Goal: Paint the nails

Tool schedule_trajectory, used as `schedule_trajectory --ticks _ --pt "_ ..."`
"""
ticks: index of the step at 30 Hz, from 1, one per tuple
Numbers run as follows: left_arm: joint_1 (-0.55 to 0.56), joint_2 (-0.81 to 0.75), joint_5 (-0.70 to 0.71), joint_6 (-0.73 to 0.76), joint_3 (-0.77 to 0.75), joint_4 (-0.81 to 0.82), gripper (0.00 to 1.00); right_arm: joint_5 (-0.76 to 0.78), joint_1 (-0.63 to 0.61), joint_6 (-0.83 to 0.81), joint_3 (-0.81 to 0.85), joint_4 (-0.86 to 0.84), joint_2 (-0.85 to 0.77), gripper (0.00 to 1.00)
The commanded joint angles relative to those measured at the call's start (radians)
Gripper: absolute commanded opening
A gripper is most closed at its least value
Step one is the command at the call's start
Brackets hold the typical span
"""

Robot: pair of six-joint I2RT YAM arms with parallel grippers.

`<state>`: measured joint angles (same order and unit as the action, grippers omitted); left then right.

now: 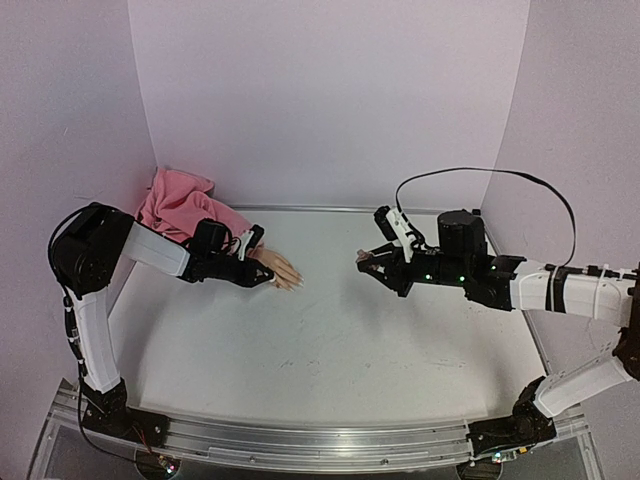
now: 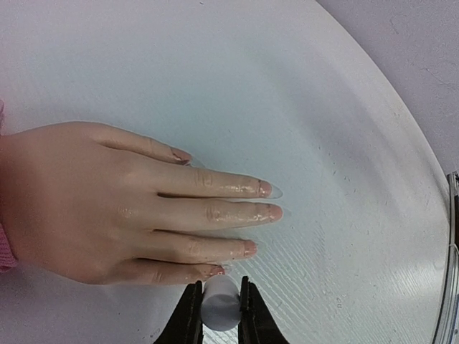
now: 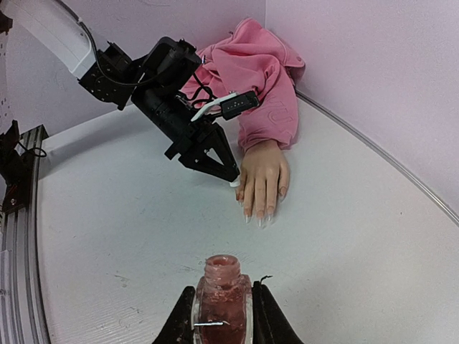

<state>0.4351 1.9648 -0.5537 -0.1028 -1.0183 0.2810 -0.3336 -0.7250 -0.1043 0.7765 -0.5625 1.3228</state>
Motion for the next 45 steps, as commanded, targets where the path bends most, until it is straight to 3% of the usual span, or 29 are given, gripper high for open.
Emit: schedule_trajectory --ticks 1,45 --pt "-0.005 -0.028 0.008 0.005 -0.020 0.040 0.00 -0.023 -0.001 0.007 0.026 -0.065 -0.006 0.00" --pt "-0.011 0.013 -0.031 -0.003 -0.061 0.006 0.00 -0.031 -0.001 0.009 0.024 -0.066 0.000 0.00"
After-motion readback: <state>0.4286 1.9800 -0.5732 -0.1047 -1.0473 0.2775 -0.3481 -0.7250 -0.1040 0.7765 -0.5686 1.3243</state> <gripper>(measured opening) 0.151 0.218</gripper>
